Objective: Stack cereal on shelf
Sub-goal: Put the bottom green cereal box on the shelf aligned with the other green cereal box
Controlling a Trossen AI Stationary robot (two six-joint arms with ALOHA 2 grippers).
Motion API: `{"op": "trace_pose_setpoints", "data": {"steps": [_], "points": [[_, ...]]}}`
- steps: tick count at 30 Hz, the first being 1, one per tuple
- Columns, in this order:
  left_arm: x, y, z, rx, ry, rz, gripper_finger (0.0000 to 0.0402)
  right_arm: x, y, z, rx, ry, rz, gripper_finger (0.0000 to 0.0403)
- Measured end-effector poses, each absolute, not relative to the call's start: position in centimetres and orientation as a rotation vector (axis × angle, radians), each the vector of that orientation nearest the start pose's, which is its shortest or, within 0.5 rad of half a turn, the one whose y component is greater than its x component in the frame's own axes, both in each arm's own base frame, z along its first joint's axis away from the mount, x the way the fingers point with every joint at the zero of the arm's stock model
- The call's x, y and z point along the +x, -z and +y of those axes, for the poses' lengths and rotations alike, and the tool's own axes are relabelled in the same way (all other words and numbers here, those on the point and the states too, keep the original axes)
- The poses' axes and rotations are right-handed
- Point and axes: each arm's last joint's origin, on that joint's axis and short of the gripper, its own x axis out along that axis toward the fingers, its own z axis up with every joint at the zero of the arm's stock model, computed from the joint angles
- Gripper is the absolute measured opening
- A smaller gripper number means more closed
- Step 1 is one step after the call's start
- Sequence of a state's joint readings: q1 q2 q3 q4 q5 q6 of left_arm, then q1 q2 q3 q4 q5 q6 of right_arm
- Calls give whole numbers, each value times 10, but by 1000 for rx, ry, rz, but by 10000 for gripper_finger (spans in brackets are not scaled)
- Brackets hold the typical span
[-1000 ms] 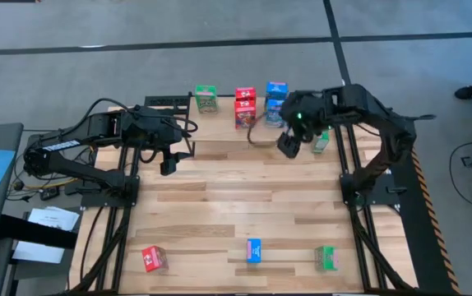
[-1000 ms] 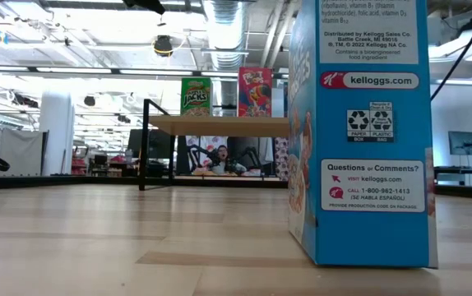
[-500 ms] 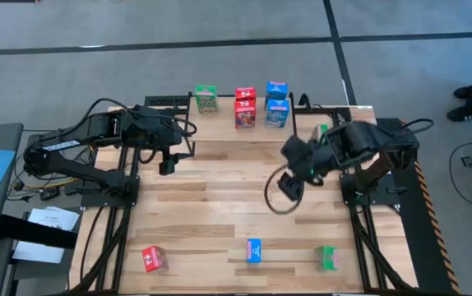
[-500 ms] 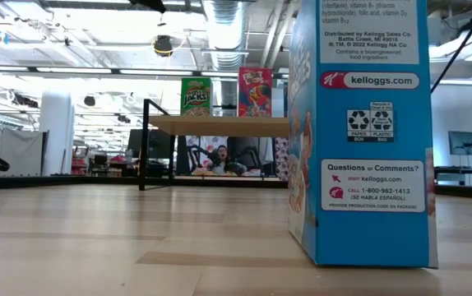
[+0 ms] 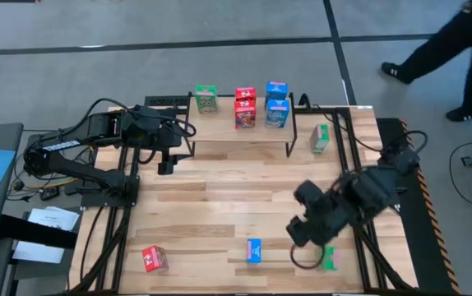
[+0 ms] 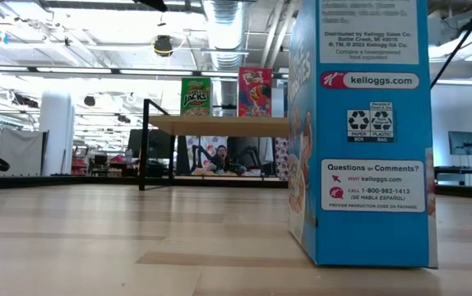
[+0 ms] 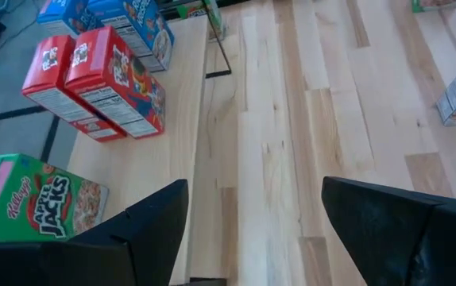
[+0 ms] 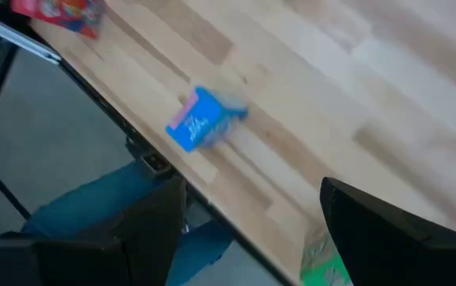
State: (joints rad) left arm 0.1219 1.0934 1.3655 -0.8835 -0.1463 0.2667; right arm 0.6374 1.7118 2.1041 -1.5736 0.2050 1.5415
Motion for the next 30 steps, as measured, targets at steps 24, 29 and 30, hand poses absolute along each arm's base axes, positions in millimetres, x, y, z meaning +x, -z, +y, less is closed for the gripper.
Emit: {"op": "trace_pose_setpoints", "data": {"steps": [24,29,30], "points": [[196,-408,28,172,-208,619,279,203,-351,302,1141,868,1186,317],[196,-407,28,134,-220,615,279,201,-333,318,1107,924,1220,317],[196,-407,28,129,-222,614,279,202,-330,320,1103,927,1223,317]]}}
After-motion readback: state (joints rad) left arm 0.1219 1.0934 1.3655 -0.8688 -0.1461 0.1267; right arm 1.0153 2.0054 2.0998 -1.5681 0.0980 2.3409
